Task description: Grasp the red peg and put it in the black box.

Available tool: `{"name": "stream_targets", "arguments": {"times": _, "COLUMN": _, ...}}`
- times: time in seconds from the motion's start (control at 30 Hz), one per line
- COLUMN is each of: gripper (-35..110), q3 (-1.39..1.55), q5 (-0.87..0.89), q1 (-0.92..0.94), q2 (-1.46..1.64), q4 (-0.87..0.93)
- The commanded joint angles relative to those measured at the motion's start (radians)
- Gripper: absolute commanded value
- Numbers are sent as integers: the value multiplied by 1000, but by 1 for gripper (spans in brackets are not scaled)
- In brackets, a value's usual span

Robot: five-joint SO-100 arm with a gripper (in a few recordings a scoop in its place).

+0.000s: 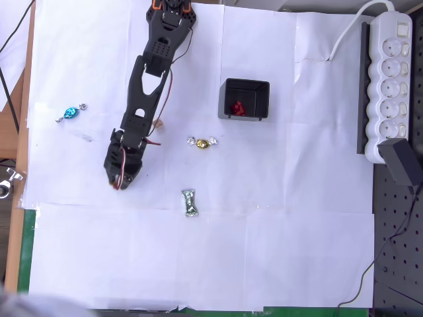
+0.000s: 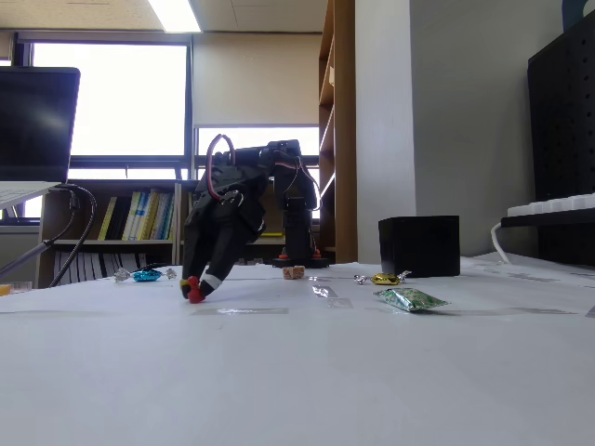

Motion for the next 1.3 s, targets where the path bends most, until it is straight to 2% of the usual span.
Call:
{"name": "stream_targets", "arguments": {"times": 0.0, "gripper": 0, "q3": 117, "q5": 34, "q1": -20, "q2": -184, "q4": 176}}
{"name": "stream_targets", "arguments": {"times": 0.2, "gripper": 0, "q3": 193, "q5": 141, "q1": -75, "q2": -270, "q4": 457}}
{"name": "stream_targets", "arguments": {"times": 0.4, "gripper": 0, "q3": 207, "q5": 230, "q1": -153, "q2": -388, "q4": 650}}
{"name": "stream_targets", "arguments": {"times": 0.53, "gripper": 0, "q3": 219, "q5": 256, "q1": -224, "q2": -453, "q4": 827}}
{"name": "stream_targets", "arguments": {"times": 0.6, "gripper": 0, "q3": 247, "q5": 213, "q1": -267, "q2": -477, "q4": 971}}
{"name": "stream_targets", "arguments": {"times": 0.97, "gripper": 0, "q3": 20, "q5": 224, "q1": -566, "q2": -746, "q4": 983}}
{"name": "stream_targets", "arguments": {"times": 1.27, "gripper": 0, "q3": -259, "q5": 368, "q1": -873, "q2": -851, "q4": 960}}
